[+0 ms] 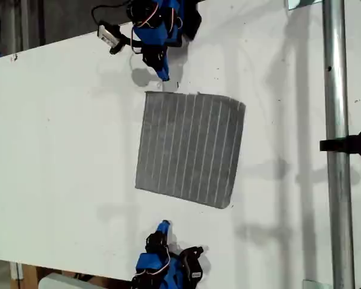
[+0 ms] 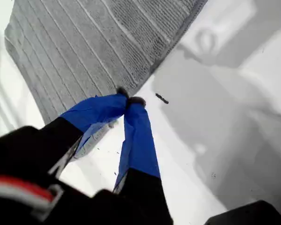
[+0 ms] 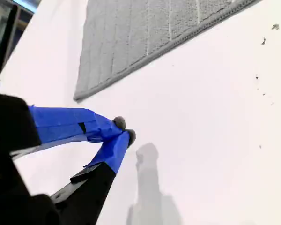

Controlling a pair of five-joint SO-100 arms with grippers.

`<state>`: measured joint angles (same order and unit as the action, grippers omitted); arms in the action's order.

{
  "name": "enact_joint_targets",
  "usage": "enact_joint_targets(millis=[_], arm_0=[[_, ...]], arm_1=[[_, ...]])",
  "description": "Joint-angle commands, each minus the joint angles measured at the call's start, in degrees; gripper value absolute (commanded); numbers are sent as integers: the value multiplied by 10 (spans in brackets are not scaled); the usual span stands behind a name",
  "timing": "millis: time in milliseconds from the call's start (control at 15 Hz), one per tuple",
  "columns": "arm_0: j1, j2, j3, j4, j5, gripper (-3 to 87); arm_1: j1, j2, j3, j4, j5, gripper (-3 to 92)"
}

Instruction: Grasp corners of a towel and fold twice.

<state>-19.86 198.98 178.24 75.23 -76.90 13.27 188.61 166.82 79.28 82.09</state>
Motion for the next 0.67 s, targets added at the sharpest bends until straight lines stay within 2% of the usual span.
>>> enact_joint_targets(millis=[0,600], arm_0=[[3,4,3,-5,4,-26],[1,4,3,-7,7,-26]], arm_1=[[-8,1,-11,3,3,-3],[-4,1,-11,25,5,-2]])
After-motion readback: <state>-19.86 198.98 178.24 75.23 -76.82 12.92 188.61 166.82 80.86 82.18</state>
